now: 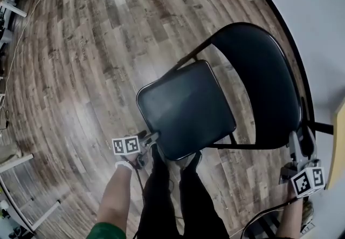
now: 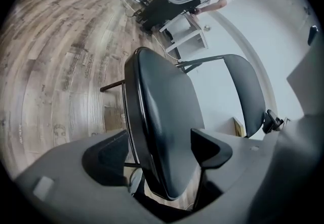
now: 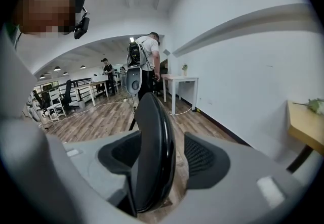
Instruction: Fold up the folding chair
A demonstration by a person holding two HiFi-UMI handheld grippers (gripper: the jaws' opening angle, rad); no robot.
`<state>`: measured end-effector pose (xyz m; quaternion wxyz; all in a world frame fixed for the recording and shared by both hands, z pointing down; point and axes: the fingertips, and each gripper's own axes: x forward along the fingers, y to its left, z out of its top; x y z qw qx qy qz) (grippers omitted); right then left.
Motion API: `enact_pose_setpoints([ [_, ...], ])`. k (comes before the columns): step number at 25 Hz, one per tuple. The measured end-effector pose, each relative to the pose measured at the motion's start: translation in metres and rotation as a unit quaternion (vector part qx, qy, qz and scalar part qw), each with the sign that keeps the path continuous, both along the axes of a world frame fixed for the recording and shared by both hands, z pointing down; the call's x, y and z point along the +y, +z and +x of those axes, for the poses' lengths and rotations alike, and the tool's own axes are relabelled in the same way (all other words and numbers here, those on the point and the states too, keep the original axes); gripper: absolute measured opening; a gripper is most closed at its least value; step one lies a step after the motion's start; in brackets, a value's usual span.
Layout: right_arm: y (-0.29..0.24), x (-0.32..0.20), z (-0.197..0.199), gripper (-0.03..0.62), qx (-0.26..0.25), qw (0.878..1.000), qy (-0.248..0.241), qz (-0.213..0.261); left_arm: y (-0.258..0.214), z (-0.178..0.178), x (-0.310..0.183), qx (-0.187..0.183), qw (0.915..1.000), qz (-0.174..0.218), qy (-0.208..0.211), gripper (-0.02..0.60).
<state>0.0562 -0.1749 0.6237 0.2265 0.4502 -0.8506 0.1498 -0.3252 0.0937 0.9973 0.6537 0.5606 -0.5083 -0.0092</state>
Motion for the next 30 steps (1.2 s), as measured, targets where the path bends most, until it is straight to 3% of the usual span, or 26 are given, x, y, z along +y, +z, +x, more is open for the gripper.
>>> enact_pose_setpoints([
  [3, 0.002, -0.007, -0.004, 0.267, -0.010, 1.000, -0.009, 0.009, 0.025, 0.001, -0.007, 0.026, 0.9992, 0.006, -0.031, 0.395],
  [7, 0.016, -0.012, -0.011, 0.267, -0.018, 1.000, -0.024, 0.003, 0.037, 0.011, -0.018, 0.104, 0.9917, 0.036, -0.066, 0.427],
  [9, 0.023, -0.013, -0.013, 0.267, -0.027, 0.999, -0.025, -0.007, 0.037, 0.022, -0.023, 0.143, 0.9866, 0.048, -0.062, 0.430],
  [12, 0.031, -0.014, -0.018, 0.267, -0.041, 0.999, -0.022, -0.019, 0.044, 0.041, -0.027, 0.169, 0.9839, 0.043, -0.037, 0.428],
  [15, 0.036, -0.018, -0.020, 0.265, -0.051, 0.998, -0.014, -0.024, 0.053, 0.045, -0.030, 0.172, 0.9841, 0.025, -0.035, 0.425],
  [19, 0.037, -0.020, -0.018, 0.195, -0.073, 0.996, -0.009, -0.042, 0.053, 0.044, -0.025, 0.170, 0.9848, 0.013, -0.034, 0.416],
  [30, 0.013, -0.014, -0.023, 0.177, -0.085, 0.995, -0.024, -0.047, 0.025, 0.044, -0.031, 0.142, 0.9879, 0.008, -0.063, 0.405],
])
